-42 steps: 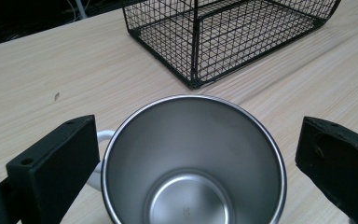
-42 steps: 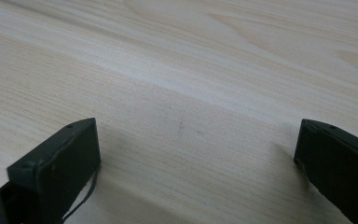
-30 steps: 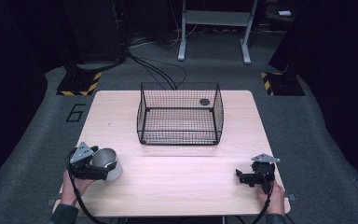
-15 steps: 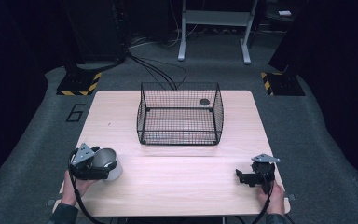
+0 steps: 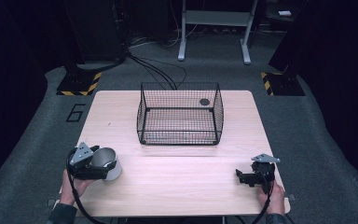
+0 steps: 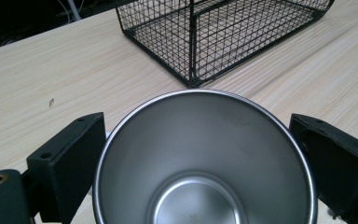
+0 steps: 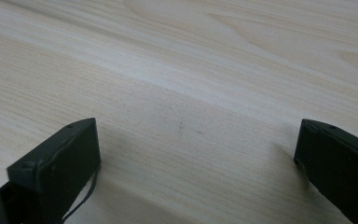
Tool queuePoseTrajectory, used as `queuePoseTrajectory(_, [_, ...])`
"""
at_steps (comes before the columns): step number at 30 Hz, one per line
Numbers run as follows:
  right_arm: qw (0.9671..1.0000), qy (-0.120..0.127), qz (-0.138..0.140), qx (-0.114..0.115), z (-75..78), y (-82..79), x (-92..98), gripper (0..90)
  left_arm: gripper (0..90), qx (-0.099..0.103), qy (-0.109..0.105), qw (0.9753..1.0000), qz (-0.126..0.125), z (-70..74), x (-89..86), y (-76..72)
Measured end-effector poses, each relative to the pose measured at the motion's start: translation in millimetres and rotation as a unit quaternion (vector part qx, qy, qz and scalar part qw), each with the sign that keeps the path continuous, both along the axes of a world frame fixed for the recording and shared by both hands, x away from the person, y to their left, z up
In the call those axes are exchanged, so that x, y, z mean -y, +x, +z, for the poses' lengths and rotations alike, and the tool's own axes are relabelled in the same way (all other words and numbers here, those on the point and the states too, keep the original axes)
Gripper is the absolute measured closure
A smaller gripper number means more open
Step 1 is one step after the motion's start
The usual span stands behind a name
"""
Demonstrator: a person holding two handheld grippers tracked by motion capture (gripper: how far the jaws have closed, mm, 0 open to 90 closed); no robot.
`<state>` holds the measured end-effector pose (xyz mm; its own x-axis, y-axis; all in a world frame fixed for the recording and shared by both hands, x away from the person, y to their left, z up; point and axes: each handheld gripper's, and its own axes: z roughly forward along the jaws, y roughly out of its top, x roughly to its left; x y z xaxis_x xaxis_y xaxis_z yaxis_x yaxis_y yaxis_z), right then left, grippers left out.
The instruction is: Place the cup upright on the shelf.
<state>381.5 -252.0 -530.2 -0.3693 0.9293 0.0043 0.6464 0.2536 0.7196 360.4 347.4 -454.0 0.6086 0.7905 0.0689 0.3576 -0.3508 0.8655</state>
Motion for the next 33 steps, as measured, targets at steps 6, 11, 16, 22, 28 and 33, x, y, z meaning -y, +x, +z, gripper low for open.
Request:
queuePoseTrajectory(6, [1.0000, 0.000, 0.000, 0.000, 0.0, 0.0, 0.0, 0.0, 6.6, 0.010, 0.002, 0.9998, -0.017, 14.2, 6.6, -3.9])
queuePoseTrajectory(11, [1.0000, 0.000, 0.000, 0.000, 0.0, 0.0, 0.1, 0.0, 6.6, 0.017, 0.002, 0.9992, -0.036, 24.4, 17.2, -5.8])
queuePoseTrajectory(16, [1.0000, 0.000, 0.000, 0.000, 0.0, 0.0, 0.0, 0.0, 6.6, 0.017, 0.012, 0.9982, -0.057, 32.5, 28.9, -5.4])
queuePoseTrajectory(22, [1.0000, 0.000, 0.000, 0.000, 0.0, 0.0, 0.0, 0.0, 6.6, 0.021, 0.015, 0.9964, -0.080, 40.5, 43.6, -3.1])
queuePoseTrajectory(28, [1.0000, 0.000, 0.000, 0.000, 0.0, 0.0, 0.0, 0.0, 6.6, 0.022, 0.017, 0.9943, -0.103, 47.0, 59.1, 1.3])
queuePoseTrajectory(33, [1.0000, 0.000, 0.000, 0.000, 0.0, 0.0, 0.1, 0.0, 6.6, 0.023, 0.016, 0.9921, -0.122, 51.9, 72.7, 5.5])
